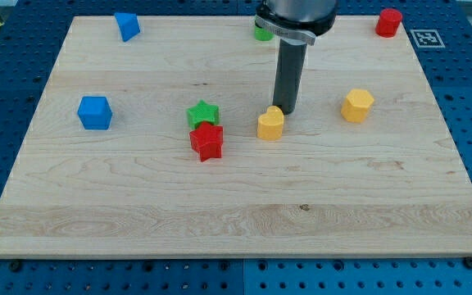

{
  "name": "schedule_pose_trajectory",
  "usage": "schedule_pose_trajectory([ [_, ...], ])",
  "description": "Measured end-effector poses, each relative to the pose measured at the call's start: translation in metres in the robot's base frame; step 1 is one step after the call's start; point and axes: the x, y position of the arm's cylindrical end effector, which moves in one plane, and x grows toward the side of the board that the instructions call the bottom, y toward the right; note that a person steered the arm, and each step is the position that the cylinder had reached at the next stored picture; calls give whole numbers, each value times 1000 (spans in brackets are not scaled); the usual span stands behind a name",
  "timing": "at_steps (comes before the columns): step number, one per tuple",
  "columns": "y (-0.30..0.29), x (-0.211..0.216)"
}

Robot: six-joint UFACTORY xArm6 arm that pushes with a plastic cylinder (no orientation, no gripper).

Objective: Push the yellow hexagon to the center right

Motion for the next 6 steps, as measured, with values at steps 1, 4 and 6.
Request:
schedule_pose_trajectory([
  [1,13,0],
  [4,54,-17],
  [6,71,-17],
])
